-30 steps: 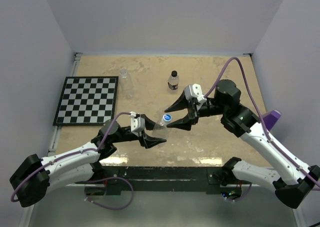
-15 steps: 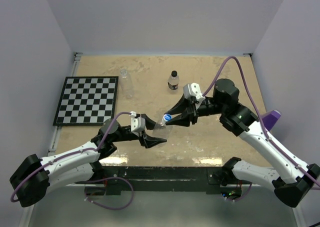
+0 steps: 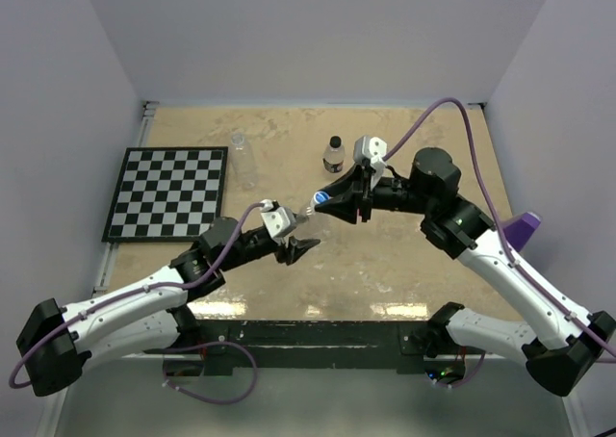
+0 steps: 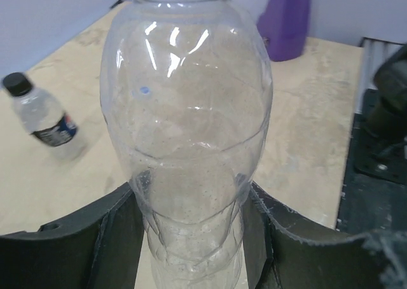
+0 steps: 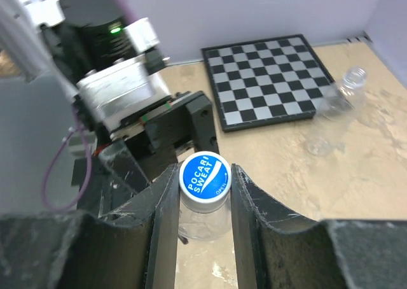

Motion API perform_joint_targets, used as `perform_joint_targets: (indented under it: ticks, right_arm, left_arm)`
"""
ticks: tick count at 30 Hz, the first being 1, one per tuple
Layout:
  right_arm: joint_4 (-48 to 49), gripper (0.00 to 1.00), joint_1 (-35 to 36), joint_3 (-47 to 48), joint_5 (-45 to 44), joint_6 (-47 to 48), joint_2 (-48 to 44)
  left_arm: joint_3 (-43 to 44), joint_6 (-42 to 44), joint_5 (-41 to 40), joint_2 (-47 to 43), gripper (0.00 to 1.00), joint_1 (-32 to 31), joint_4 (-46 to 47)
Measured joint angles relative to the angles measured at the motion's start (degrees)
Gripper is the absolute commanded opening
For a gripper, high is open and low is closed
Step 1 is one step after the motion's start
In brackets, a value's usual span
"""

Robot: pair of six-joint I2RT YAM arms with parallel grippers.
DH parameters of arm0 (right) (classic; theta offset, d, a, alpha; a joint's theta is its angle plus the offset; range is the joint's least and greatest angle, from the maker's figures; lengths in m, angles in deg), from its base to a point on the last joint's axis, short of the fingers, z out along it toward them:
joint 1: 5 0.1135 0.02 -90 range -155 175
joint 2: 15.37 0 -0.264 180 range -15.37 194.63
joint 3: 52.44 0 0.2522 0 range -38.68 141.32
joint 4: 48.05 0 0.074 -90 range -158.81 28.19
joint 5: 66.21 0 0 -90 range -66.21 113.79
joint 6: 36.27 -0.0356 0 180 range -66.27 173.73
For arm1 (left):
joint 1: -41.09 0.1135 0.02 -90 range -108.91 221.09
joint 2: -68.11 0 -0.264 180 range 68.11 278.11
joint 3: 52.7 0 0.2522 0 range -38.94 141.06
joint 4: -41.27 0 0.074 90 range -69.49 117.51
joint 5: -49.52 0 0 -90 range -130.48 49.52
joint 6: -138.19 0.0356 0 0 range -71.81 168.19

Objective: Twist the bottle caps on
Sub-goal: Screw the bottle cap onto the plastic bottle.

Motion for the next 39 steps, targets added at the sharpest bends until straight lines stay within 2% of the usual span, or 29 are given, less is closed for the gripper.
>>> perform_joint_targets:
  ticks: [3, 9, 17, 19, 20, 21, 23, 27, 33, 39]
  right_arm:
    - [3.0, 0.0, 0.0, -0.6, -5.7, -5.2, 0.3]
    - [7.2, 0.0, 0.4, -2.8, -17.4, -15.6, 0.7]
    - [10.2, 0.01, 1.8, -5.7, -29.7, -25.3, 0.8]
    - [11.0, 0.2, 2.0, -6.5, -31.4, -27.0, 0.8]
    - [11.3, 0.38, 2.0, -6.8, -32.0, -27.6, 0.7]
    - [11.4, 0.51, 2.0, -7.0, -32.6, -28.0, 0.7]
    - [11.1, 0.67, 2.0, -7.0, -32.8, -28.7, 0.3]
    - [6.1, 0.81, 2.6, -6.3, -32.2, -28.1, -0.2]
    - [-2.9, 0.86, 2.4, 0.5, -29.9, -21.5, -1.4]
    - [-9.6, 0.87, 1.7, 10.6, -24.4, -6.6, -3.9]
  left_arm:
    - [2.7, 2.3, -11.3, 1.0, 0.0, -3.4, -3.2]
    - [5.9, 4.2, -31.1, 5.6, 0.0, -8.9, -3.4]
    - [8.8, 6.2, -48.1, 12.6, 0.0, -13.2, -1.6]
    - [9.3, 6.3, -49.8, 13.5, 0.0, -13.4, -1.7]
    - [9.6, 6.3, -50.4, 14.0, 0.0, -13.5, -1.8]
    - [10.0, 6.3, -50.6, 14.4, 0.0, -13.6, -2.1]
    - [10.4, 6.3, -50.3, 14.6, 0.0, -13.5, -2.5]
    - [12.0, 5.4, -44.8, 13.4, 0.0, -11.2, -2.9]
    - [12.1, 4.1, -27.0, 7.3, 0.0, 0.9, -8.3]
    - [16.7, 6.8, -4.4, 7.3, 0.0, 12.2, -18.5]
